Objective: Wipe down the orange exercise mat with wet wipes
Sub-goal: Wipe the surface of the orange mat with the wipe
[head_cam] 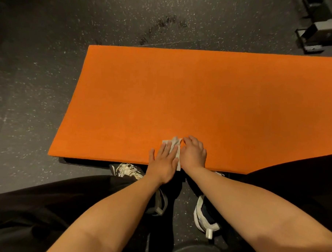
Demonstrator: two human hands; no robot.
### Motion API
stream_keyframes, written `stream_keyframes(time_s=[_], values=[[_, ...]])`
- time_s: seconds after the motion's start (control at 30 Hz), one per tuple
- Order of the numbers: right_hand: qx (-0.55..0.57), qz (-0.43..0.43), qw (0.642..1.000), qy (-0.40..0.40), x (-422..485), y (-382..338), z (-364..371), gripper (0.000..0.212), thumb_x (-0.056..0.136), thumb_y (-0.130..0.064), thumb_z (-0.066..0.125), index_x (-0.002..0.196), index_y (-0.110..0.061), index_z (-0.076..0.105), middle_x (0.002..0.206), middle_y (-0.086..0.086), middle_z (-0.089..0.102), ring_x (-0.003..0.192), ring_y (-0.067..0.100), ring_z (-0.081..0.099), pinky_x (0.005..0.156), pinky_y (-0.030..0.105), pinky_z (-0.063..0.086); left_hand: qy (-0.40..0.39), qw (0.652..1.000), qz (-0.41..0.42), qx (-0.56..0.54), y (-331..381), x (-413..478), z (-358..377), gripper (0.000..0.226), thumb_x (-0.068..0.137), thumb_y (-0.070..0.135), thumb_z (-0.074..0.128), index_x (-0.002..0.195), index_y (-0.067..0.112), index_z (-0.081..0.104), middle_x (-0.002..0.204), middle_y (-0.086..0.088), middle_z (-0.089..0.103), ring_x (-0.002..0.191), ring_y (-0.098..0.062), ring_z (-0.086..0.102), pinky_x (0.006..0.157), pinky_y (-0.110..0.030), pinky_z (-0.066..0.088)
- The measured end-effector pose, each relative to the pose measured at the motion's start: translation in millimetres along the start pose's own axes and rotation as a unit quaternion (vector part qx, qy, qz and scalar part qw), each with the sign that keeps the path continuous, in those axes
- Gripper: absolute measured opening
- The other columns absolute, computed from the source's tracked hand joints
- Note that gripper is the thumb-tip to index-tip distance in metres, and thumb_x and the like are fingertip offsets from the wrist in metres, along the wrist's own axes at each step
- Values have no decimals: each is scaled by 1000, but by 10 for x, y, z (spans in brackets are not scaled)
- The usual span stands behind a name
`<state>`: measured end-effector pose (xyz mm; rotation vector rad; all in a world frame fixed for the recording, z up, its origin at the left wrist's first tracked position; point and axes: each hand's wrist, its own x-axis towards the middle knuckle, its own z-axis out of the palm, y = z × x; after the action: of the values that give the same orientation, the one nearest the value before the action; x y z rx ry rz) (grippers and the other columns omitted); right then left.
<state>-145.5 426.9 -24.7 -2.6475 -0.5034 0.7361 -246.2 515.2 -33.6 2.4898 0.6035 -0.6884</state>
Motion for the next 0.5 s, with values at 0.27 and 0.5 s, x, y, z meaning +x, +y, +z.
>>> stream_keyframes(time_s=[0.27,0.5], values=[[-88,-95,991,-13,-10,-106,212,42,105,-23,40,147,-24,47,155,-3,39,144,20,27,108,42,19,55,959,-258,-102,-486,136,-333,59,107,33,21,161,28,-3,167,-1,-18,153,-22,-20,120,-59,-10],[-80,-91,992,-19,57,-267,254,42,105,-25,40,146,-26,48,149,-3,43,139,22,28,107,41,22,45,987,-138,-74,-279,21,-132,57,108,38,17,161,28,-3,167,-1,-18,152,-21,-21,116,-60,-16]])
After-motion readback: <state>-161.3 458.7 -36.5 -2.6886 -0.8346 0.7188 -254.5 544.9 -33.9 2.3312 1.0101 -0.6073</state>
